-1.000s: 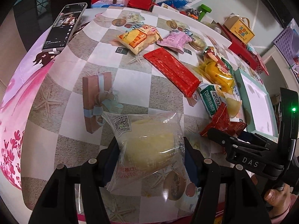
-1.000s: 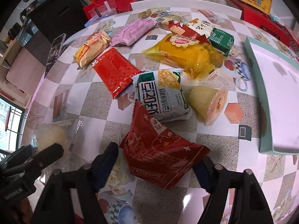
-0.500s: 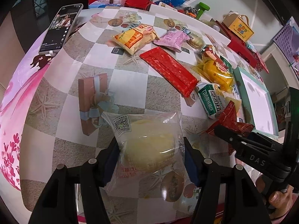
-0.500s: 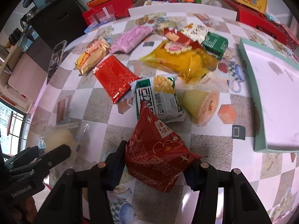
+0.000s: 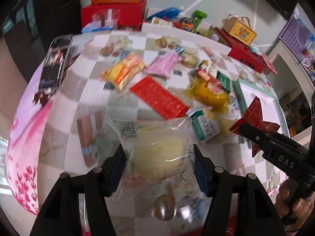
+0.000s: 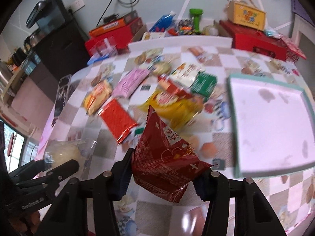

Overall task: Organize snacks
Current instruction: 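Carry the bun with the left gripper while the right gripper carries the red bag to the tray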

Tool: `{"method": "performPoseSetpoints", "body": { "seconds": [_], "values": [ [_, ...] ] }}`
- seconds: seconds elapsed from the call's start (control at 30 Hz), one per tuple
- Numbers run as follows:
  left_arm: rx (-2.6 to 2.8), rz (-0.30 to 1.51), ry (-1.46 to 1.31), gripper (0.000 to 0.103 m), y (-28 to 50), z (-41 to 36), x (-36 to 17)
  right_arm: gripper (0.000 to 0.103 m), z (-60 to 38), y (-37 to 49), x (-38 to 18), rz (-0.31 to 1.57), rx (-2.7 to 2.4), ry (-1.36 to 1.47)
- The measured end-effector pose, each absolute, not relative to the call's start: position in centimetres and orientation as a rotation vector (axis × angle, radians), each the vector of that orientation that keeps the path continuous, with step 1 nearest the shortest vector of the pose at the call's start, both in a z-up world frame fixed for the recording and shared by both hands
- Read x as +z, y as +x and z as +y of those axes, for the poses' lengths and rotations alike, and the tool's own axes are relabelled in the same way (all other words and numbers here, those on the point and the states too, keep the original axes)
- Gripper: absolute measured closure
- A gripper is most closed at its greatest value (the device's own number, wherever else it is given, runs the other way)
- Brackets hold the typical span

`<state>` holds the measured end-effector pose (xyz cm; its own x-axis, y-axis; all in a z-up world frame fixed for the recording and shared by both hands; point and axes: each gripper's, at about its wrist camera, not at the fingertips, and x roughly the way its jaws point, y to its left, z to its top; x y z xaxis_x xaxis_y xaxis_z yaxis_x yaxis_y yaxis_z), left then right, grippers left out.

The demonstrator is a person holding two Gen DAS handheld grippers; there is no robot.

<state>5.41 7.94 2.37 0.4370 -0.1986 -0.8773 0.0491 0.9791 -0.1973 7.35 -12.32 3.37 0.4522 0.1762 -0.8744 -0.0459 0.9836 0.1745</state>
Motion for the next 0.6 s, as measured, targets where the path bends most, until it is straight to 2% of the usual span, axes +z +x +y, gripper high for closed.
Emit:
{"method": "performPoseSetpoints", "body": {
  "seconds": [0.6],
  "values": [
    [-0.301, 0.995, -0.103, 0.038, 13.1, -3.0, 8.7, 0.047, -21.8, 12.0, 8.2, 0.968, -0.101, 0.210]
  ]
}}
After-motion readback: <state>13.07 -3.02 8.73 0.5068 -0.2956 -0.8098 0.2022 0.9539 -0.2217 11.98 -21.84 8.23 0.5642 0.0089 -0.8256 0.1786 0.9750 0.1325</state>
